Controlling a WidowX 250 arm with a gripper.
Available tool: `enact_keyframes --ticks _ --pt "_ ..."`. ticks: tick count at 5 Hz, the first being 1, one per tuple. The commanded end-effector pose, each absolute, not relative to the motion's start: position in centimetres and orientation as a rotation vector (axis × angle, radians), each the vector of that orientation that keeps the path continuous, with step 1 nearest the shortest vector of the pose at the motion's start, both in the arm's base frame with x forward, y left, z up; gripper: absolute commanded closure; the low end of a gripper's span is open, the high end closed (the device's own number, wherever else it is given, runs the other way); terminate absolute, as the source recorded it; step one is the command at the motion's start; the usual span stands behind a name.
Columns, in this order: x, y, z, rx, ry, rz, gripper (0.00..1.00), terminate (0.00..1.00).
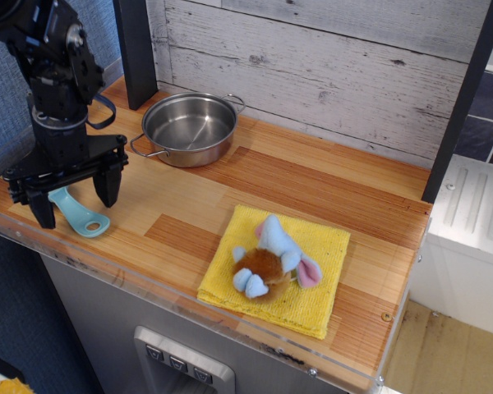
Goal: Move the blue brush to the right of the silver pot.
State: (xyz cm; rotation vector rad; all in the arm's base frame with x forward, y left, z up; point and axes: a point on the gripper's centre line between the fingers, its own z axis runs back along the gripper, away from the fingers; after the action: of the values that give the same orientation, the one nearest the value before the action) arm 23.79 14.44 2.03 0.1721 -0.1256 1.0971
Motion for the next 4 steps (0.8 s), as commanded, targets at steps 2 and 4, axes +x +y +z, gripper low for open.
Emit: enact_keyframes --ticks 2,4 --pt "24.73 15.84 1.01 0.159 -0.183 1.099 0.0 0.0" --pt "24.67 15.68 1.3 0.159 -0.19 1.071 1.0 0.0"
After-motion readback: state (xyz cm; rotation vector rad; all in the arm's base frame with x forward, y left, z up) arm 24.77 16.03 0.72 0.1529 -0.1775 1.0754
